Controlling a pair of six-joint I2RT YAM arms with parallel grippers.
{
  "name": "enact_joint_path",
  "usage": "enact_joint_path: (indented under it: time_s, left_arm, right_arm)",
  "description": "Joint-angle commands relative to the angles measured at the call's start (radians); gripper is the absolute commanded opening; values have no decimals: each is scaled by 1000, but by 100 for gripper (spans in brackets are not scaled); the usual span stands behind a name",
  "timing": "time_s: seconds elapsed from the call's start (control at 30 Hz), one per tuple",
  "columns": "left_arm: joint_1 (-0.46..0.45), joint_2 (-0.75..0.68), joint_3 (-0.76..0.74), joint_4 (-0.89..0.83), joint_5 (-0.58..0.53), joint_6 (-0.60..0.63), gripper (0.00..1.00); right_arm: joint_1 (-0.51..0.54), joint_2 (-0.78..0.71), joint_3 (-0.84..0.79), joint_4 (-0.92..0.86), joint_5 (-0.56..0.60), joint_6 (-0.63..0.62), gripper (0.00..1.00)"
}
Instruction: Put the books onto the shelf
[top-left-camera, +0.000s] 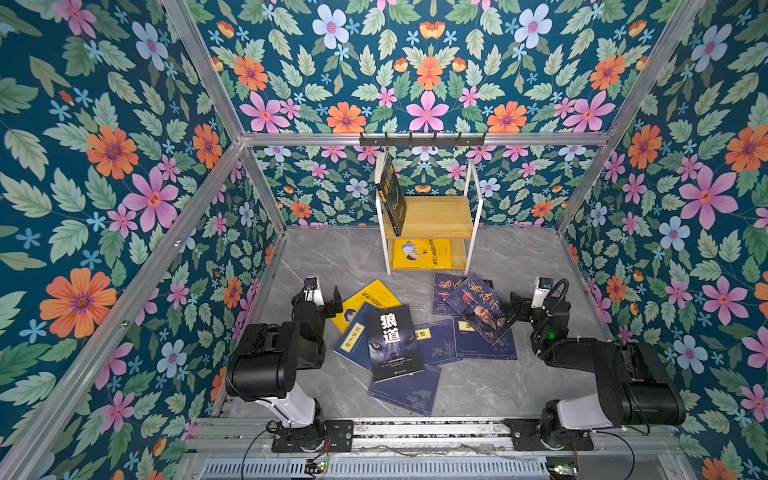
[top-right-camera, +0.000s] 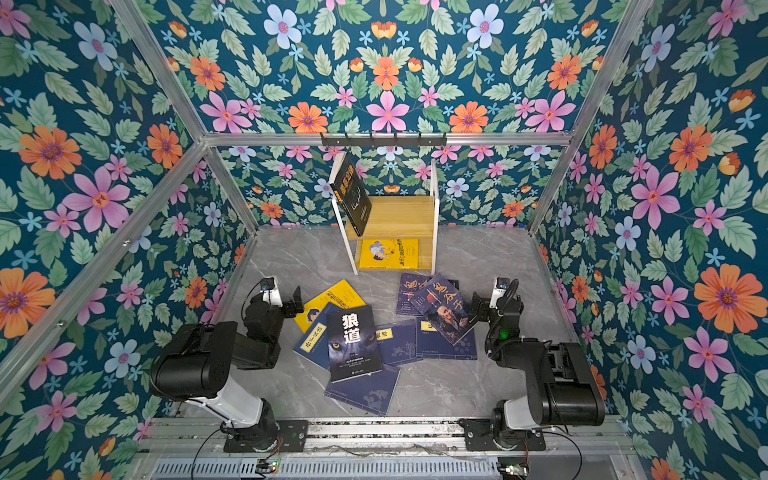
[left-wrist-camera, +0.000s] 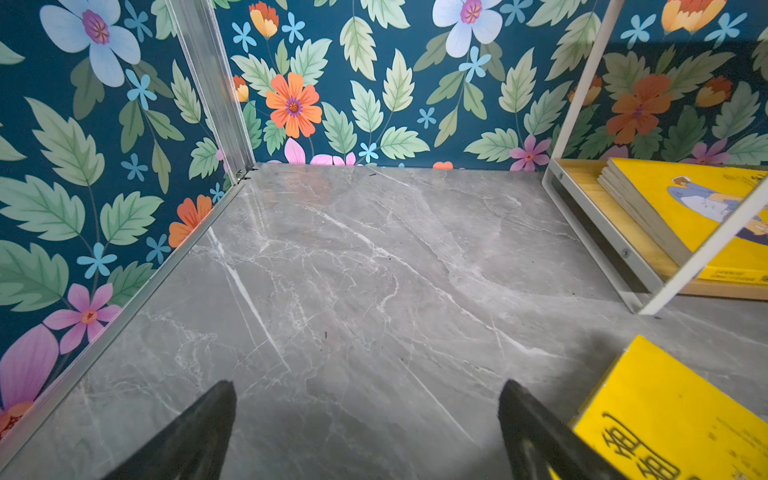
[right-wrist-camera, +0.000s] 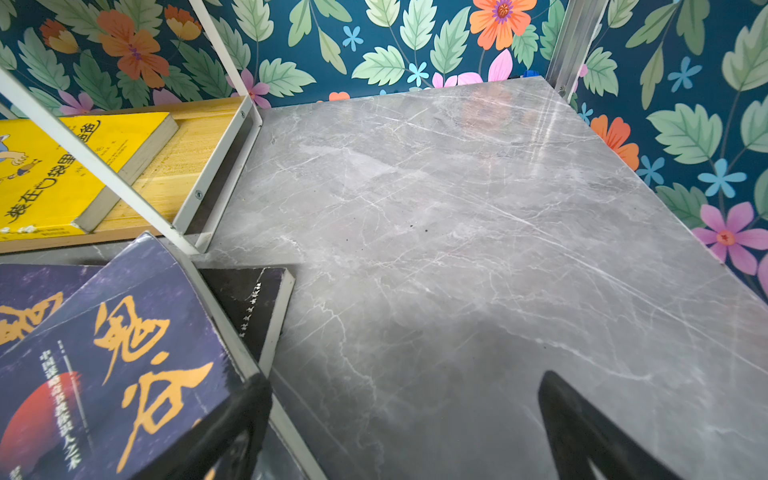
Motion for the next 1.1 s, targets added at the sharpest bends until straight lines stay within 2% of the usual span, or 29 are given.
enact_joint_path:
  time_s: [0.0,0.07,0.13,0.2,0.33,0.47,0.57,0.73,0.87,1.07]
  left_arm:
    - [0,-6,-1,22,4,-4,100]
    - [0,-18,4,5,13,0,100]
    - [0,-57,39,-95,47,10,100]
    - [-1,-76,112,-248,114,36,100]
    - [-1,-78,332,-668,302,104,100]
    - [-4,-78,532,-982,386,48,100]
    - [-6,-91,638,-1153,422,-40,100]
    - [-9,-145,703,-1355,489,-176,100]
    - [-12,-169,716,-1511,569,-249,100]
    - [-21,-226,578,-1487,686,-367,96]
  right_arm:
    - [1,-2,1,34,-5,8,99]
    - [1,-31,13,-13,-17,6,99]
    - [2,-89,47,-132,-19,5,99]
    - [3,-139,80,-225,-23,4,99]
    - [55,-214,136,-377,-2,-25,99]
    - [121,-279,209,-504,-47,21,99]
    - [182,-292,298,-641,-100,71,99]
    - [320,-266,431,-832,-105,189,96]
    - [441,-230,495,-903,-123,288,95]
    - [593,-159,538,-922,-177,439,93]
